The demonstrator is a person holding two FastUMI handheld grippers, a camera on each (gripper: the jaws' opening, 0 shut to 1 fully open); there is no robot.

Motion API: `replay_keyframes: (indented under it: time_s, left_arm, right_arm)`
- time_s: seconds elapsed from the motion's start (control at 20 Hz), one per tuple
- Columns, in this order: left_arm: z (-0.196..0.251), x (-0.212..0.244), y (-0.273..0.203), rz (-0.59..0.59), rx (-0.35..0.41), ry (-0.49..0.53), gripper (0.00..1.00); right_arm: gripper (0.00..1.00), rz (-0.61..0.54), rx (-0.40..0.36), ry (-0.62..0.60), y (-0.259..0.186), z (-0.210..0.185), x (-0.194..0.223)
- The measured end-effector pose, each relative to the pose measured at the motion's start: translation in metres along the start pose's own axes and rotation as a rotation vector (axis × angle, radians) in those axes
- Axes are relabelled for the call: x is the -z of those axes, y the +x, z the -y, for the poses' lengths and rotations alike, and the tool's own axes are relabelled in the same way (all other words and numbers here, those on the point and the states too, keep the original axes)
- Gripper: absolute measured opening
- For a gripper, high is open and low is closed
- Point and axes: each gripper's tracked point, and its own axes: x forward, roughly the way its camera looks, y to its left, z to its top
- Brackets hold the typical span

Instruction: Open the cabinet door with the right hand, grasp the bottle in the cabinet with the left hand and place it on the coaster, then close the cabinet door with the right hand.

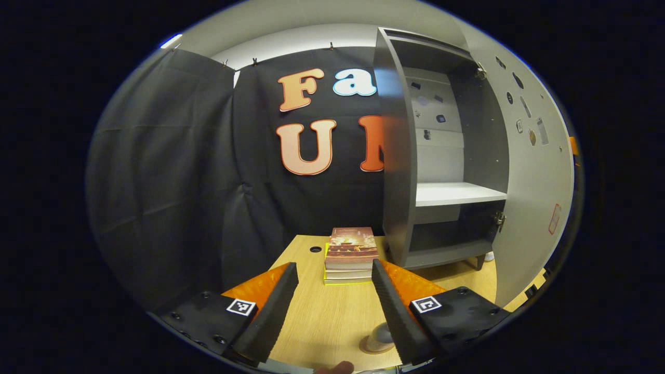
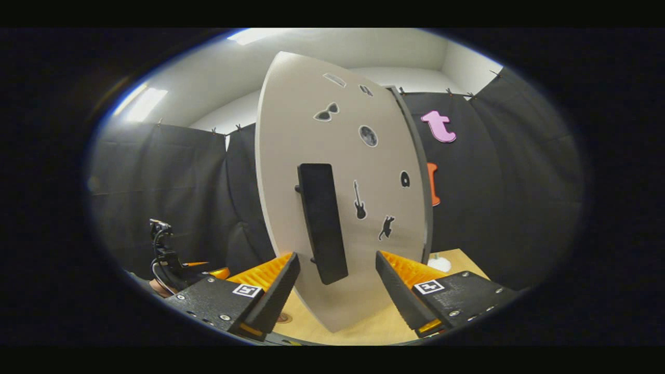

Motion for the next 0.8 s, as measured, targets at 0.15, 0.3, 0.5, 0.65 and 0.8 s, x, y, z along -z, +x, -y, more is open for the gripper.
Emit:
replay_keyframes:
  time_s: [0.15,0.3,0.5,0.65,0.8]
  left_arm:
    - [-0.018,0.007,0.005,-0.009,-0.034,-0.004,0.94]
    - [-0.035,0.014,0.012,-0.02,-0.065,-0.011,0.92]
    - [-0.054,0.022,0.024,-0.033,-0.102,-0.033,0.94]
    - [-0.065,0.023,0.036,-0.032,-0.117,-0.053,0.94]
    - [-0.075,0.028,0.048,-0.037,-0.13,-0.058,0.94]
  right_arm:
    - [0.99,-0.005,-0.022,-0.008,0.018,-0.007,0.002]
    - [0.99,-0.001,-0.039,-0.009,0.03,-0.006,-0.003]
    - [0.99,-0.014,-0.058,-0.043,0.042,-0.011,-0.003]
    - [0.96,-0.017,-0.065,-0.075,0.045,-0.014,-0.003]
    - [0.99,-0.017,-0.062,-0.087,0.051,-0.016,-0.003]
